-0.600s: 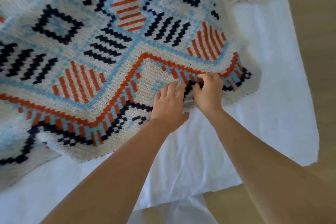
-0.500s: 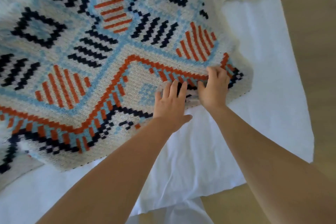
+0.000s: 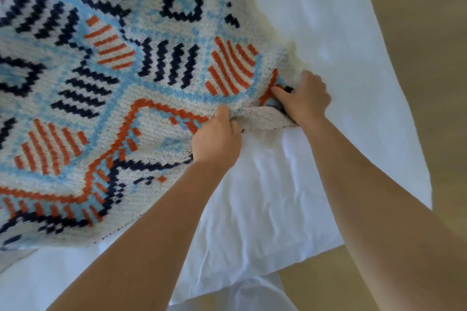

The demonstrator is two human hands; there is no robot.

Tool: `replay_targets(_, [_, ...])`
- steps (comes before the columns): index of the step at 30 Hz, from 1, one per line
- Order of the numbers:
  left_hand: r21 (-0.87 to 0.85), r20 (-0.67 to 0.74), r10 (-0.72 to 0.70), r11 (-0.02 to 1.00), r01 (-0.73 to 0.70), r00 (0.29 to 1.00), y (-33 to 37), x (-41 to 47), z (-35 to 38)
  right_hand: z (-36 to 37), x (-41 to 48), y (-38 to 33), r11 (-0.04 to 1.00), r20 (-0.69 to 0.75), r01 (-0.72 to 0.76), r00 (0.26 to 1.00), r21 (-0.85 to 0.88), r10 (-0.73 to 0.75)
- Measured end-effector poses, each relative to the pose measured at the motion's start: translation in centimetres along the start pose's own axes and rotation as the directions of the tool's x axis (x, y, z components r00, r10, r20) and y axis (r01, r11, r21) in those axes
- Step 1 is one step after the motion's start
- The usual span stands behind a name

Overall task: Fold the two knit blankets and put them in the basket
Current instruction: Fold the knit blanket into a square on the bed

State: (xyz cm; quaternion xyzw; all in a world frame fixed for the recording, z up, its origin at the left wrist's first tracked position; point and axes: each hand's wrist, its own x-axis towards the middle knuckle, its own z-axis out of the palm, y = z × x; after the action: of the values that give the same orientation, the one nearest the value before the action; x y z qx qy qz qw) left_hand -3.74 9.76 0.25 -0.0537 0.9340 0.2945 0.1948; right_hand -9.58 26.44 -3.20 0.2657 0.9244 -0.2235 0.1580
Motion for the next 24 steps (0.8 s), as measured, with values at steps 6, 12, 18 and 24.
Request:
replay_targets(6, [0.348,0.173,0.031,0.933,-0.09,0.984,2.0,-1.3,2.2,-2.3,-1.9,-0.8,0.751,0.393,-0.125,0.9,0.648,-0.189])
replay_targets(12, [0.095,0.118,0.109,0.988,-0.12,0.987,4.6,-0.6,2.6,-4.0,-3.5,1.9,0.76,0.597,-0.14,0.713,0.635,-0.368])
replay_targets(18, [0.209,0.17,0.337,0.906,-0.368,0.926,8.6,-1.9,1.7,-6.4,-4.3,4.6,0.582,0.195,-0.094,0.974,0.808,-0.114])
replay_targets(24, [0.215,0.198,0.466,0.837,-0.502,0.862,12.4,-3.3,4.6,-12.2,-4.7,9.7,0.965,-0.122,0.218,0.972,0.144,-0.202])
